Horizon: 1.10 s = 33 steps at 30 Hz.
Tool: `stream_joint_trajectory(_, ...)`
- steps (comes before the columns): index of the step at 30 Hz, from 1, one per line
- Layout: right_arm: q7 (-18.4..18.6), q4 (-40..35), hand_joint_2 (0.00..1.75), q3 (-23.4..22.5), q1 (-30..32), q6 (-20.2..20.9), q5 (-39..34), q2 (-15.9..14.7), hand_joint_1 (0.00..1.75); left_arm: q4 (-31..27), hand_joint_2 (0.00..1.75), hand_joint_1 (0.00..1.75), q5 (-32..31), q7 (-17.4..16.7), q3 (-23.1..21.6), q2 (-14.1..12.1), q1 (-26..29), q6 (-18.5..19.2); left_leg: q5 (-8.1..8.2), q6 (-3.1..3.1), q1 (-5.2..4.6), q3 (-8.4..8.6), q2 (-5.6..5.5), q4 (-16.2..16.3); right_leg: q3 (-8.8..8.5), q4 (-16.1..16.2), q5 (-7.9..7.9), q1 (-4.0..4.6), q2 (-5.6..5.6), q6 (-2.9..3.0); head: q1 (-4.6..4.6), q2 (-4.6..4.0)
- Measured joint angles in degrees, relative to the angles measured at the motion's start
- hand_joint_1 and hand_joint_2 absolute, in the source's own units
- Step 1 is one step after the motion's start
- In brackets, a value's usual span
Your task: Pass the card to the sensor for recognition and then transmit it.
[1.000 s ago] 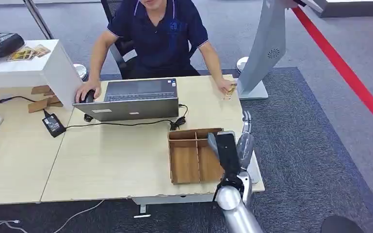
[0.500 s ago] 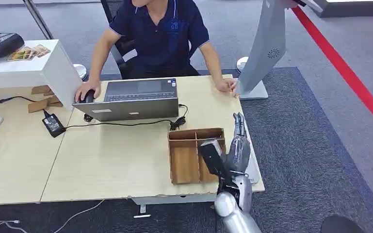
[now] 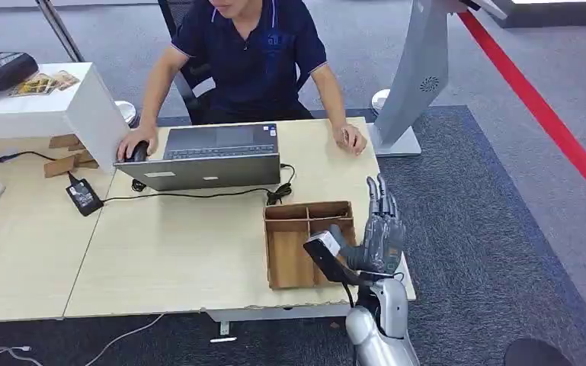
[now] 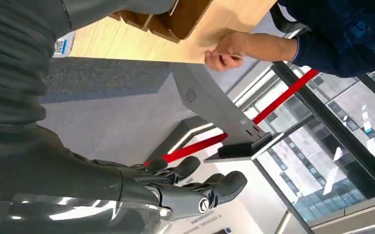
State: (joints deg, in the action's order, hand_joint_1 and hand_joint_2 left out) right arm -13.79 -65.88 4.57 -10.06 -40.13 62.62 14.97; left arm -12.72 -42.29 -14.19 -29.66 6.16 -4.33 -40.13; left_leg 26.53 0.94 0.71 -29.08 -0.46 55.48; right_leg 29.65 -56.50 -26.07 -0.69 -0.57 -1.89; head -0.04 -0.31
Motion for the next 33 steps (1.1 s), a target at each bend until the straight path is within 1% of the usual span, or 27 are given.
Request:
stream_joint_trajectory(11, 0.50, -0.42, 1.75, -1.16, 0.12, 0.02, 0.48, 0.24, 0.00, 0.00, 0.00, 0.00, 0.04, 0.00, -0.50, -0.04, -0.05, 0.02, 0.00, 0.00, 0.00, -0.01, -0.01, 0.00, -0.01, 0.00, 0.00, 0.00, 0.00, 0.00, 0.00, 0.00)
stream_joint_trajectory(18, -0.11, -0.13, 1.75, -1.49, -0.35, 0.02, -0.26, 0.44, 0.00, 0.00, 0.00, 0.00, -0.11, 0.09, -1.18, -0.07, -0.08, 0.02, 0.00, 0.00, 0.00, -0.01, -0.01, 0.00, -0.03, -0.01, 0.00, 0.00, 0.00, 0.00, 0.00, 0.00)
stream_joint_trajectory(33, -0.87, 2.95, 1.75, -1.97, -2.86, 0.04, 1.16, 1.25, 0.00, 0.00, 0.00, 0.00, -0.59, 0.35, -2.51, -0.07, -0.40, 0.02, 0.00, 0.00, 0.00, -0.03, -0.05, 0.00, -0.05, -0.02, 0.00, 0.00, 0.02, 0.00, 0.00, 0.00)
